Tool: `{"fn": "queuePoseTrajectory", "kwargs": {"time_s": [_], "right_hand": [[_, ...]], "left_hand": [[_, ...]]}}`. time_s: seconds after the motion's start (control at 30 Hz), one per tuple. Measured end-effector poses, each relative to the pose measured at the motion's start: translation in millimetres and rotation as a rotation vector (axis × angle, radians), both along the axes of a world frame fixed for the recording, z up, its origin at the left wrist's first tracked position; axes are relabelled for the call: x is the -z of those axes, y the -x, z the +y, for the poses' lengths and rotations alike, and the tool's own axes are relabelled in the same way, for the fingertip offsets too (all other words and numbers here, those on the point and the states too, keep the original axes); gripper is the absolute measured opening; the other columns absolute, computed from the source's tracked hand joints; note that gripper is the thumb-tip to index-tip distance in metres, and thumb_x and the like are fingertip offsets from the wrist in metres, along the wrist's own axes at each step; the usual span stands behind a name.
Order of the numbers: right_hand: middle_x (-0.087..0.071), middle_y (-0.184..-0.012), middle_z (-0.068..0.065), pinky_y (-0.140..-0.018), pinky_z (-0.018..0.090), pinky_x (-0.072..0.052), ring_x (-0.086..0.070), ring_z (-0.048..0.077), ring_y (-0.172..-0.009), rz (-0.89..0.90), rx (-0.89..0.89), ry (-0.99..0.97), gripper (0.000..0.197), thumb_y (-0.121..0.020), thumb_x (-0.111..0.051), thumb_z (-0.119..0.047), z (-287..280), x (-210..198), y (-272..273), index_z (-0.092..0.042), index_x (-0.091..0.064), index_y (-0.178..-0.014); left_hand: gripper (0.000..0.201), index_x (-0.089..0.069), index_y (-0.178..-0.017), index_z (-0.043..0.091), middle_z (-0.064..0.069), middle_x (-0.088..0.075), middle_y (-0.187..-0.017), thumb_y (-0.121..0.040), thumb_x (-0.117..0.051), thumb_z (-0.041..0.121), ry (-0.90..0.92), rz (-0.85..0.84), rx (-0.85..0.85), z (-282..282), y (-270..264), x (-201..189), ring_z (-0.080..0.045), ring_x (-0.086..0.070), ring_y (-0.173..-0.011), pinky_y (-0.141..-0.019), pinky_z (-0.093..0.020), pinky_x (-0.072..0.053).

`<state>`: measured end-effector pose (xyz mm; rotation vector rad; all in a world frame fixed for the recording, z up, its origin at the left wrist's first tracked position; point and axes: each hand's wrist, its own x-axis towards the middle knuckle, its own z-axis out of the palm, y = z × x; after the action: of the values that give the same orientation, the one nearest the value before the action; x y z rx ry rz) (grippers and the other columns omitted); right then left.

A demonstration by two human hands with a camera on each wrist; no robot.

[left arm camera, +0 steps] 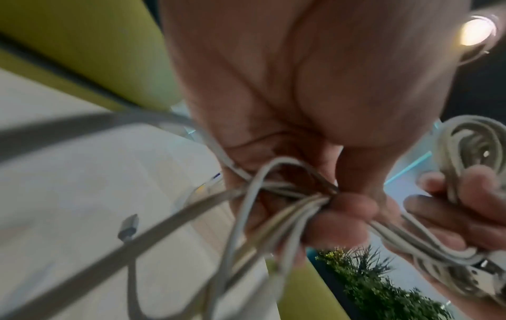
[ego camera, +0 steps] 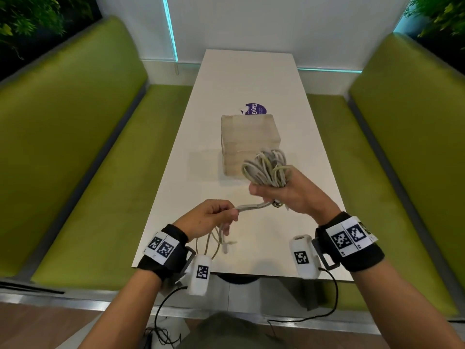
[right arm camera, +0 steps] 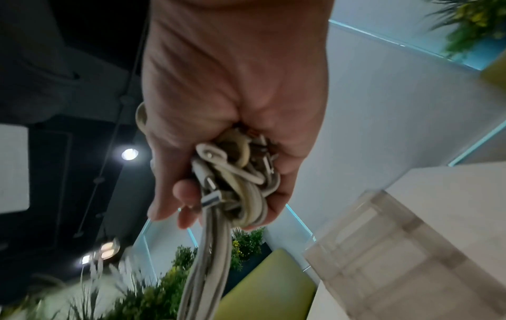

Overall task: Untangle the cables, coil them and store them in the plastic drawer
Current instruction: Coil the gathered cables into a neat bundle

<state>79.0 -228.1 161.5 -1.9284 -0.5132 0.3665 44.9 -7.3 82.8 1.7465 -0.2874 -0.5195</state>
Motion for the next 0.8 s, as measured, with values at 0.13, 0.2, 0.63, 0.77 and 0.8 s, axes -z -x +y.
{"fn": "queuePoseTrajectory", "kwargs": {"time_s": [0.13, 0.2, 0.63, 0.77, 0.8], "right_hand": [[-0.062, -0.064, -0.003, -0.047, 0.017, -0.041, -0.051, 0.004, -0.051, 0.070, -0.163, 0.294, 0.016, -0.076, -0.078, -0.026, 4, 4, 0, -0.015, -0.071, -0.084], [-0.056, -0.057, -0.007, -0.045, 0.017, -0.038, -0.047, 0.003, -0.045, 0.117, -0.214, 0.428, 0.019, -0.072, -0.081, -0.028, 7, 10, -2, -0.020, -0.065, -0.071], [-0.068, -0.100, 0.002, -0.067, 0.032, -0.042, -0.062, 0.025, -0.089, -0.373, -0.489, 1.120, 0.015, -0.087, -0.058, -0.025, 22, 28, 5, -0.018, -0.064, -0.098], [-0.068, -0.093, 0.003, -0.065, 0.031, -0.042, -0.055, 0.022, -0.073, -0.307, -0.547, 1.173, 0.018, -0.087, -0.057, -0.026, 32, 27, 7, -0.015, -0.063, -0.100], [-0.068, -0.090, 0.003, -0.063, 0.030, -0.041, -0.054, 0.020, -0.071, -0.257, -0.551, 1.140, 0.019, -0.086, -0.059, -0.027, 31, 27, 6, -0.015, -0.063, -0.101]], "left_hand": [[0.024, -0.063, -0.077, 0.013, 0.008, -0.044, -0.057, -0.089, -0.053, 0.030, 0.059, -0.037, -0.042, -3, -1, 1, -0.010, -0.038, -0.055, -0.055, -0.023, -0.032], [0.021, -0.064, -0.079, 0.013, 0.010, -0.045, -0.057, -0.089, -0.051, 0.026, 0.112, -0.055, -0.038, -8, 0, 0, -0.007, -0.037, -0.055, -0.054, -0.019, -0.031], [0.078, -0.058, -0.114, 0.002, -0.025, -0.068, -0.108, -0.083, -0.029, 0.068, 0.025, 0.406, 0.099, -24, 2, -9, -0.033, -0.068, -0.092, -0.086, -0.045, -0.054], [0.046, -0.060, -0.107, 0.006, -0.012, -0.073, -0.092, -0.081, -0.067, 0.044, -0.203, 0.250, 0.139, -34, 5, -14, -0.023, -0.070, -0.077, -0.081, -0.037, -0.056], [0.037, -0.061, -0.103, 0.007, -0.012, -0.072, -0.087, -0.084, -0.067, 0.038, -0.204, 0.240, 0.142, -33, 5, -15, -0.022, -0.068, -0.071, -0.075, -0.035, -0.056]]}}
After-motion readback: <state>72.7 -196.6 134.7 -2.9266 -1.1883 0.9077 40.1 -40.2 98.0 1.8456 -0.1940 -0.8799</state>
